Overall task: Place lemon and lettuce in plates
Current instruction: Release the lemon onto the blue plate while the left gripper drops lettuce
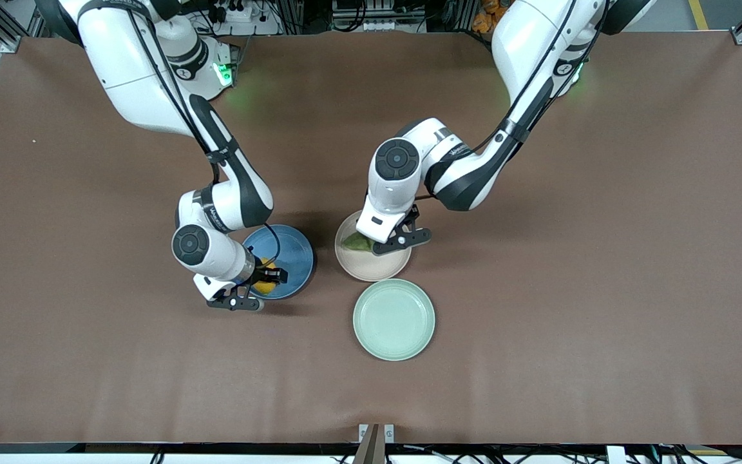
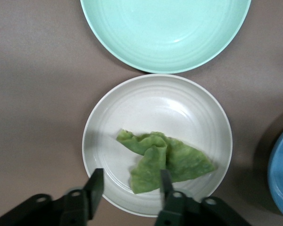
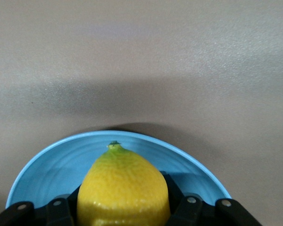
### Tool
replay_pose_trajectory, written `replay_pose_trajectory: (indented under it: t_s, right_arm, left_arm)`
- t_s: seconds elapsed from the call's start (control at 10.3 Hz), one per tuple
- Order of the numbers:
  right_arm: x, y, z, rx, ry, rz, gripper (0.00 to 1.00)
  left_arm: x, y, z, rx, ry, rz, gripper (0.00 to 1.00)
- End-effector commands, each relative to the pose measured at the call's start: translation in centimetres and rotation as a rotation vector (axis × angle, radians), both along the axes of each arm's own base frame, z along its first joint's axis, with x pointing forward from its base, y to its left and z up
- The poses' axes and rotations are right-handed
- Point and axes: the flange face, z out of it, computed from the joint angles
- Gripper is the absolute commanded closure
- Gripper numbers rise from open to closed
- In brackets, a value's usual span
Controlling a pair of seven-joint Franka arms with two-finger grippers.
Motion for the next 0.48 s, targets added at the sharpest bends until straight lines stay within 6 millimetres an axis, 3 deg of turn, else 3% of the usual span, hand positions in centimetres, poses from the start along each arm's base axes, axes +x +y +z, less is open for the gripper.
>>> replay_pose_trajectory:
  t_s: [0.0, 0.1, 0.29, 0.39]
  right_arm:
    - [-0.1, 0.4, -0.1, 0.008, -0.008, -0.012, 0.59]
    - [-0.1, 0.5, -0.3, 0.009, -0.01, -0.013, 0.5]
    - [0.0, 0.3, -0.3, 0.008, -0.009, -0.014, 0.0]
    - [0.0, 0.3, -0.2, 0.006, -0.009, -0.007, 0.0]
  left_arm:
    - [1.5, 1.4, 2.2, 0.022, -0.063, 0.027, 0.0]
    - [2.4, 2.5, 3.6, 0.046, -0.111, 0.013, 0.0]
    - [4.7, 5.3, 5.0, 0.072, -0.152, 0.0, 0.0]
    - [5.6, 6.7, 6.0, 0.077, -0.16, -0.014, 0.0]
